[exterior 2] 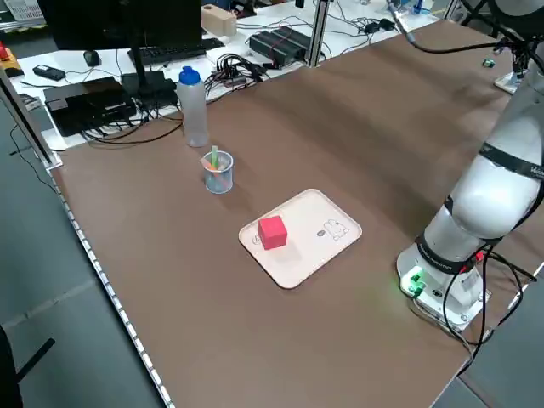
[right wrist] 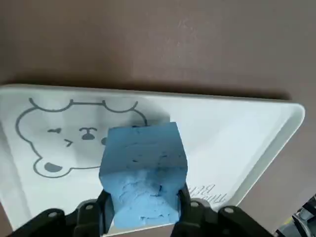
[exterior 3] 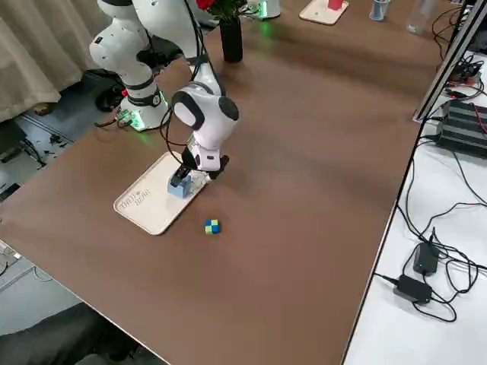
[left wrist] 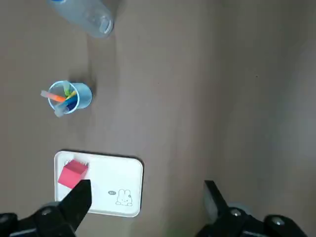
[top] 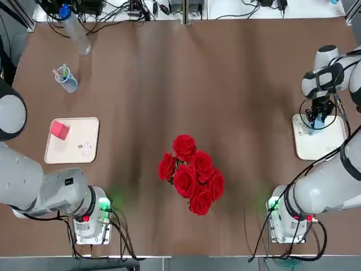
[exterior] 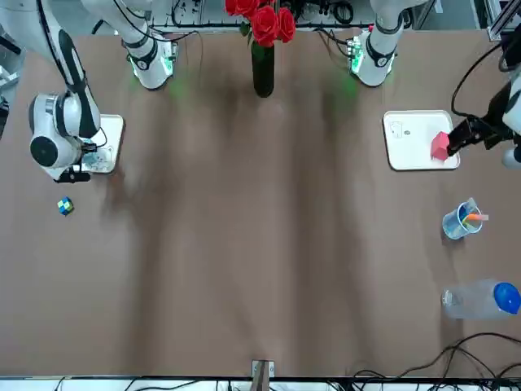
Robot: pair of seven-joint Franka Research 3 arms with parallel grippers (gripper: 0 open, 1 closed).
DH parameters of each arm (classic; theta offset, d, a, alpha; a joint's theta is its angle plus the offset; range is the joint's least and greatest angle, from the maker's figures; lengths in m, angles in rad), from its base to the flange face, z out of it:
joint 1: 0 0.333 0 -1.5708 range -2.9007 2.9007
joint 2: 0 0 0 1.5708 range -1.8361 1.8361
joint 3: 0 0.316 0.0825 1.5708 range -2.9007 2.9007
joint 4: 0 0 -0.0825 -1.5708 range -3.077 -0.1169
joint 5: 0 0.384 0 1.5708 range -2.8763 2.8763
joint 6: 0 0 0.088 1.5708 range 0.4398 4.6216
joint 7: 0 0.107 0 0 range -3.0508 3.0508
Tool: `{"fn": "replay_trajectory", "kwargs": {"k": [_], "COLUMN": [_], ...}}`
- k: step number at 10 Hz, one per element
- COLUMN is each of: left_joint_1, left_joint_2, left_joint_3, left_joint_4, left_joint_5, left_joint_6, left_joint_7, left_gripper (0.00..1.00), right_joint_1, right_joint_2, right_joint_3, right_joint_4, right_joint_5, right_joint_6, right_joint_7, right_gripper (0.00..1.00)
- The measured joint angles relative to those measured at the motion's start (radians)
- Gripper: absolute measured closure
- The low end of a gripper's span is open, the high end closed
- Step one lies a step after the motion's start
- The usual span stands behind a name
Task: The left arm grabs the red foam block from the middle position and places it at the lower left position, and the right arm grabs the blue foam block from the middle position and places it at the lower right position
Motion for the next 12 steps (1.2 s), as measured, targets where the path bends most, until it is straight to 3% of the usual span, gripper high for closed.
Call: {"fn": "replay_trajectory", "kwargs": {"k": [2, 5, 6, 8, 10, 12], "left_joint_1": [-0.011, -0.019, -0.019, -0.019, -0.018, -0.019], "left_joint_2": [-0.001, 0.001, 0.002, 0.002, 0.002, 0.001], "left_joint_3": [0.02, 0.032, 0.032, 0.037, 0.039, 0.038], "left_joint_4": [-0.001, -0.005, -0.005, -0.005, -0.004, -0.003], "left_joint_5": [-0.011, -0.013, -0.013, -0.013, -0.013, -0.013], "left_joint_6": [-0.003, -0.006, -0.006, -0.006, -0.006, -0.006], "left_joint_7": [0.022, 0.051, 0.052, 0.052, 0.052, 0.058], "left_gripper": [0.0, 0.0, 0.0, 0.0, 0.0, 0.0], "right_joint_1": [-0.013, -0.014, -0.014, -0.014, -0.003, 0.036], "right_joint_2": [-0.011, -0.012, -0.018, -0.05, -0.084, -0.094], "right_joint_3": [0.0, 0.009, 0.02, 0.081, 0.19, 0.21], "right_joint_4": [-0.013, 0.008, 0.052, 0.204, 0.473, 0.656], "right_joint_5": [-0.022, -0.03, -0.03, -0.017, 0.128, 0.228], "right_joint_6": [0.007, -0.029, -0.095, -0.304, -0.575, -0.657], "right_joint_7": [0.0, -0.013, -0.043, -0.072, -0.077, -0.08], "right_gripper": [0.46, 0.05, 0.0, 0.0, 0.0, 0.0]}}
